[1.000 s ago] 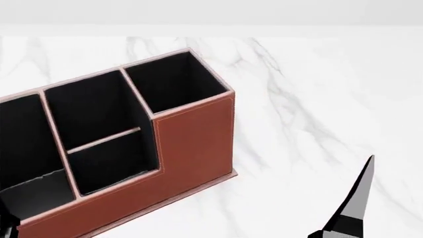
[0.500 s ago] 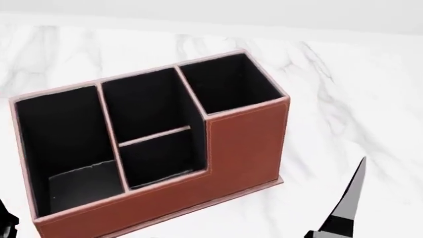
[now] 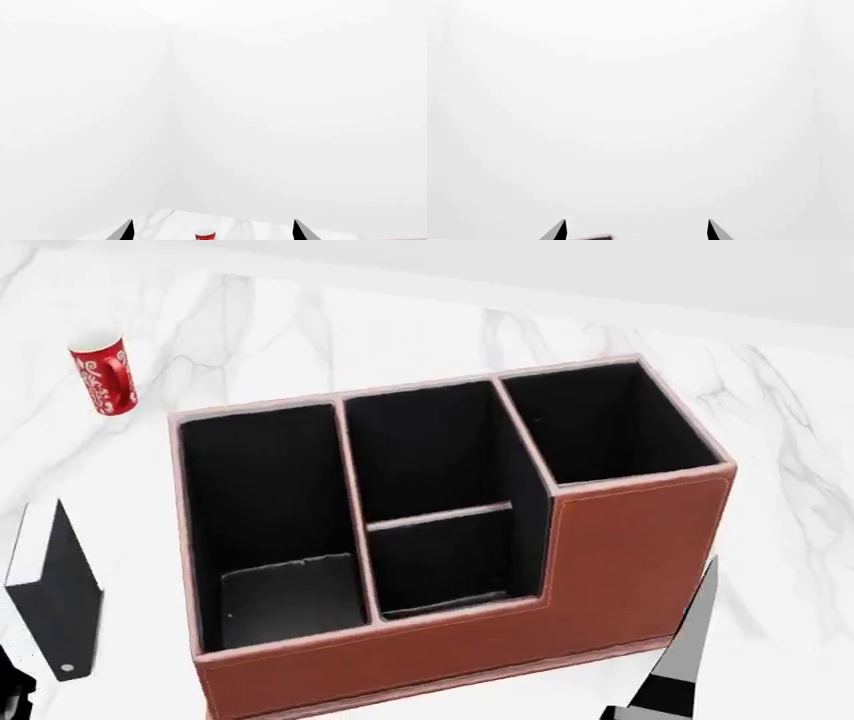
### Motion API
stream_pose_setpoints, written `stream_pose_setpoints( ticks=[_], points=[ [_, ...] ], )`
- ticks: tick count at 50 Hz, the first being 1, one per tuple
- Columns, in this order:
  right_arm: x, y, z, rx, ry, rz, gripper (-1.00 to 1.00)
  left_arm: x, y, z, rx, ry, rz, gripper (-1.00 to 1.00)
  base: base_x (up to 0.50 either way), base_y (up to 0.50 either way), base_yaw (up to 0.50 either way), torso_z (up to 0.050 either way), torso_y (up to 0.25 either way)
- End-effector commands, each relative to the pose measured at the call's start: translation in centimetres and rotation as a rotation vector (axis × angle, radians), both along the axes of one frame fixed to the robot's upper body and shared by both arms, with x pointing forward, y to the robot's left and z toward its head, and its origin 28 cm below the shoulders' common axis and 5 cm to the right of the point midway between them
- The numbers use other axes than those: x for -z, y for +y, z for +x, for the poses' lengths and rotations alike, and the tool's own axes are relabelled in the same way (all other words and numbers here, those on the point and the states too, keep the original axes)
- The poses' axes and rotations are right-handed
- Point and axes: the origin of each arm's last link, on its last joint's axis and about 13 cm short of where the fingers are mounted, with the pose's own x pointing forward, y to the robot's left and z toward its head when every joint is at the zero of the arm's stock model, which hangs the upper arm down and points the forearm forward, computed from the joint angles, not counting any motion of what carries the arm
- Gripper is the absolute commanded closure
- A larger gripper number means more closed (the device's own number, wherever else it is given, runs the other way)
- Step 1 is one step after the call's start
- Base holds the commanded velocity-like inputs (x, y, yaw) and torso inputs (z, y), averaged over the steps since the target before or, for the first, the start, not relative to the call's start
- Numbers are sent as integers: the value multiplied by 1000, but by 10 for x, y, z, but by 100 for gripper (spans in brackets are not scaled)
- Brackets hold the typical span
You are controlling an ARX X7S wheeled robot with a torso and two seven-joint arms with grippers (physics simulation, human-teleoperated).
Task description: Pick up the book and place it in the left compartment of the caddy.
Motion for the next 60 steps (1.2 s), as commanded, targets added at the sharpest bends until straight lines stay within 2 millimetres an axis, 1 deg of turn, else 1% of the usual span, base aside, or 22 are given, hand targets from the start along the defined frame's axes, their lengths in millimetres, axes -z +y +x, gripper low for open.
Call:
stream_pose_setpoints(
  ticks=[1,43,47,57,58,60],
  points=[
    [0,-2,2,8,0,-17,-100,-1,1,1,40,2,-21,-100,0,0,500,0,0],
    [0,0,2,-25,6,-39,-100,0,1,1,40,3,-22,-100,0,0,500,0,0],
    [-1,-1,1,-17,-29,5,-100,-1,1,0,41,3,-22,-100,0,0,500,0,0],
    [0,-1,2,-18,-20,10,-100,-1,1,1,41,3,-21,-100,0,0,3,0,0],
    [0,-1,2,-25,-19,37,-100,-1,1,1,41,3,-22,-100,0,0,0,0,0],
    [0,-2,2,-21,-20,36,-100,-1,1,1,40,2,-22,-100,13,-20,0,0,0]
  ],
)
